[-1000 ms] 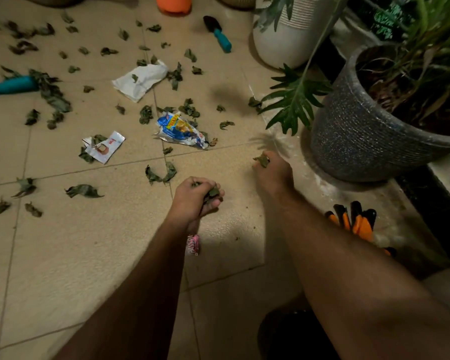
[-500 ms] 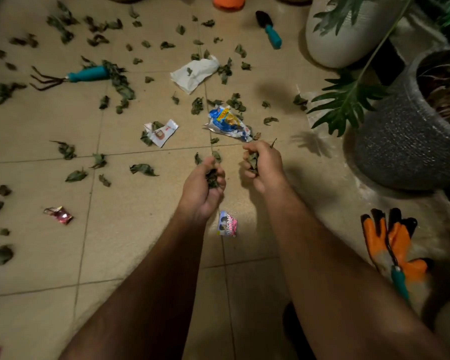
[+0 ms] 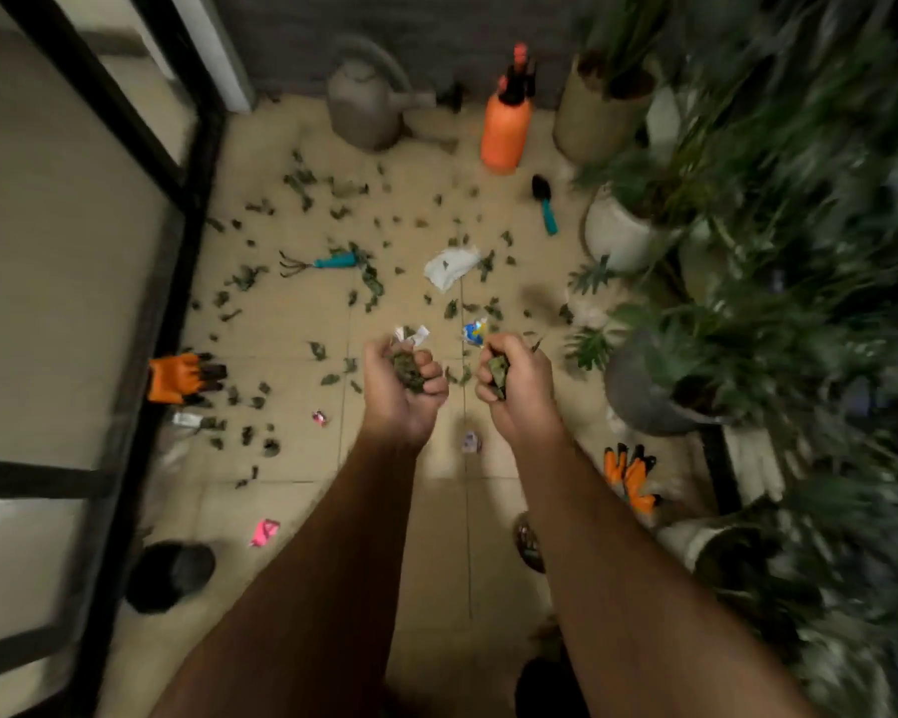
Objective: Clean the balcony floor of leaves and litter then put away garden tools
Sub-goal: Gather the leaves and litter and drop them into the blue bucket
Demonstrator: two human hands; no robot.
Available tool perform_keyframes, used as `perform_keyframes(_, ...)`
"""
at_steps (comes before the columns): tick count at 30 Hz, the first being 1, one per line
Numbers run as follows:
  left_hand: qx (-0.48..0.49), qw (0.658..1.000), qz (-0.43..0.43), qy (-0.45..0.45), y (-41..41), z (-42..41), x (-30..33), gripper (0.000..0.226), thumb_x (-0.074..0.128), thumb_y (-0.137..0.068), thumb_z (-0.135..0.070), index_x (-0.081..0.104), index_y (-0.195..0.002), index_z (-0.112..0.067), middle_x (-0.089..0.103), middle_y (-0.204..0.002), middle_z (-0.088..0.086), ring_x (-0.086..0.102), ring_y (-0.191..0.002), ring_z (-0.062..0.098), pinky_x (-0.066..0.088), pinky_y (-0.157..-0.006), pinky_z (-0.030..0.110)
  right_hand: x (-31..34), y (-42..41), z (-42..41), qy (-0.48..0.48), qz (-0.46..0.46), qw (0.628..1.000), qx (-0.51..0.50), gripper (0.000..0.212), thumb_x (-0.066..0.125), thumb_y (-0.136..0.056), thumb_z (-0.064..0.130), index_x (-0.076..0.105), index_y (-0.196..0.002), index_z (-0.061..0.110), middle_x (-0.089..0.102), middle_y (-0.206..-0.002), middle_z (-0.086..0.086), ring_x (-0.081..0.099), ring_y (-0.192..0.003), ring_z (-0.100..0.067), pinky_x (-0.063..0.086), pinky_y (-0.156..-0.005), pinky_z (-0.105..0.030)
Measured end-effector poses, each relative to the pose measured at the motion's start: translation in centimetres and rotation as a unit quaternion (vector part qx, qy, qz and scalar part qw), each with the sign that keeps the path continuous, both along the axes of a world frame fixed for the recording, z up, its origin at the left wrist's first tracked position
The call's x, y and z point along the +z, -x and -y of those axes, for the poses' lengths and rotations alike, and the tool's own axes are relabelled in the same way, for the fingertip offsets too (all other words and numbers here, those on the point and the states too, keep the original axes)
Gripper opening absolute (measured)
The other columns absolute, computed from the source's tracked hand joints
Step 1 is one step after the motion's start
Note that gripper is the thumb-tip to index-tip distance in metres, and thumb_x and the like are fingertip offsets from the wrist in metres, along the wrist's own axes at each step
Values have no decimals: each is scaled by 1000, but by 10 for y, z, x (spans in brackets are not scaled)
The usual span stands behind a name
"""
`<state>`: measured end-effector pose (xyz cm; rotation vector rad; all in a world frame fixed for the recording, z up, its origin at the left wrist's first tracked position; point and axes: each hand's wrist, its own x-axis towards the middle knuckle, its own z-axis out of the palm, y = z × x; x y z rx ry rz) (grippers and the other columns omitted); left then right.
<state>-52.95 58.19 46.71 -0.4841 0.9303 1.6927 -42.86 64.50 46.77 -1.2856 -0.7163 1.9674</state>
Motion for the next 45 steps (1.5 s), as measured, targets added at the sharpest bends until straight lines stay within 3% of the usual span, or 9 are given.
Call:
perform_keyframes(4,43,998,-20,27,6,25,167,56,35,-98,-65,43,-64,-21,43,-54,-2,42,-43,11,26,-39,15,166,4,20,-25,26,999,29,16,53,-96,13,52,-80,11,47,-65,-4,37,-42,-13,20,-35,-18)
perform_keyframes(9,94,993,-68,20,22,66,306,40,44,-102,-47,50,-74,-20,51,-69,1,53,-52,11,38,-40,17,318,8,67,-49,41,997,43,41,57,-96,49,54,-71,17,50,-59,-1,40,-43,-14,24,-35,-21)
perform_keyframes(14,83,989,-124,5,23,103,377,10,51,-103,-25,60,-105,-20,56,-84,6,56,-61,12,41,-42,18,392,11,100,-62,20,996,60,68,39,-86,79,56,-69,16,50,-58,-4,42,-44,-15,25,-40,-21)
perform_keyframes(19,118,984,-133,-16,13,129,393,14,46,-104,-19,58,-111,-20,52,-73,-2,51,-55,9,35,-40,19,405,3,108,-34,-33,996,76,87,17,-83,87,59,-67,13,51,-58,-6,43,-45,-19,20,-43,-19)
perform_keyframes(22,150,982,-114,-8,2,138,396,4,54,-100,-22,56,-100,-18,51,-64,-5,49,-50,7,31,-38,19,406,-1,105,-44,-8,990,130,75,22,-94,75,57,-69,14,51,-60,-6,44,-44,-18,22,-42,-18)
perform_keyframes(26,210,972,-102,11,-19,148,402,14,57,-98,-29,57,-86,-20,51,-62,-5,48,-52,8,29,-40,19,410,0,101,-64,11,972,225,61,35,-96,67,56,-67,17,52,-60,-4,44,-45,-17,25,-38,-19)
perform_keyframes(32,350,931,-105,10,-39,187,410,42,47,-98,-57,51,-74,-22,52,-57,-2,50,-47,11,31,-38,17,413,19,129,-97,5,933,347,62,39,-90,76,54,-67,21,51,-58,-1,42,-44,-14,23,-39,-21)
perform_keyframes(38,452,882,-118,56,-54,282,413,35,50,-100,-46,49,-76,-22,52,-63,-1,50,-50,12,31,-39,18,405,36,215,-102,2,889,447,55,49,-92,67,54,-66,19,50,-55,0,45,-42,-14,29,-38,-19)
perform_keyframes(45,551,822,-117,90,-98,417,418,33,55,-98,-44,53,-75,-21,57,-61,-1,53,-57,13,33,-48,23,414,29,347,-103,-21,807,581,51,48,-95,63,54,-69,20,49,-56,1,43,-45,-13,29,-39,-21)
